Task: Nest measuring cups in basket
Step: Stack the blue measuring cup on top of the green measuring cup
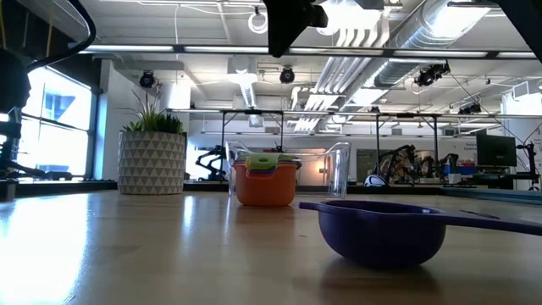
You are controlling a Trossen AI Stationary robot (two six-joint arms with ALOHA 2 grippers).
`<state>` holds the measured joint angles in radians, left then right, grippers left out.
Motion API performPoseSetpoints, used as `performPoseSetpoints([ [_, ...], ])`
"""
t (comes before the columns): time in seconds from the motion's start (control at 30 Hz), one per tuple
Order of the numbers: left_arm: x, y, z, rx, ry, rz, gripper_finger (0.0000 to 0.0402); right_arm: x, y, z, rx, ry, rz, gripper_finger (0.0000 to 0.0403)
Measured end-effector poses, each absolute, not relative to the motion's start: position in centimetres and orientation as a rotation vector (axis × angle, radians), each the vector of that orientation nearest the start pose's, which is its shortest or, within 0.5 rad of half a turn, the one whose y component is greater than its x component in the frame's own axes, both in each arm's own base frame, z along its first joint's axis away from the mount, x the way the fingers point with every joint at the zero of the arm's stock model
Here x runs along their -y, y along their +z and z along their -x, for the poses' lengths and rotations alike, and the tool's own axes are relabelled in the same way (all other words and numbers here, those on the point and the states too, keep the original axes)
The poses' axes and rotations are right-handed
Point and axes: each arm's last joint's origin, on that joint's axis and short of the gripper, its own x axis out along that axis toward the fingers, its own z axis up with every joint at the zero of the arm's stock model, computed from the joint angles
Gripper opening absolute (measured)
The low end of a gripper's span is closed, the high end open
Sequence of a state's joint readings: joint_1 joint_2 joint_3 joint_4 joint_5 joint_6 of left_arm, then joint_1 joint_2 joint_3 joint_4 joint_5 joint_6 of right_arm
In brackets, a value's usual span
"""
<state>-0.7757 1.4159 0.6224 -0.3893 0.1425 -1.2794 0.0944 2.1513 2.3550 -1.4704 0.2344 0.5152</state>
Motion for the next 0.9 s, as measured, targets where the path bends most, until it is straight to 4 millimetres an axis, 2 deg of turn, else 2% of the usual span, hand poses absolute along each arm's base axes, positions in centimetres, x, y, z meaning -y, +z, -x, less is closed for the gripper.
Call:
performPoseSetpoints([
  [0.17, 16.4, 14.3, -16.3, -1.422, 0.015, 0.652, 0.0009, -3.3, 34.1, -42.0, -1.179, -0.435, -0.239, 0.0039],
  [0.3, 16.1, 14.4, -16.9, -1.393, -0.006, 0.629, 0.001, -3.3, 34.1, -42.0, -1.18, -0.435, -0.239, 0.0039],
  [0.47, 15.4, 15.4, -18.5, -1.339, -0.064, 0.577, 0.0005, -3.3, 34.1, -42.0, -1.179, -0.437, -0.243, 0.0039],
  [0.9, 9.9, 18.2, -23.2, -1.246, -0.154, 0.299, 0.0007, -3.3, 34.1, -41.9, -1.17, -0.508, -0.337, 0.0039],
])
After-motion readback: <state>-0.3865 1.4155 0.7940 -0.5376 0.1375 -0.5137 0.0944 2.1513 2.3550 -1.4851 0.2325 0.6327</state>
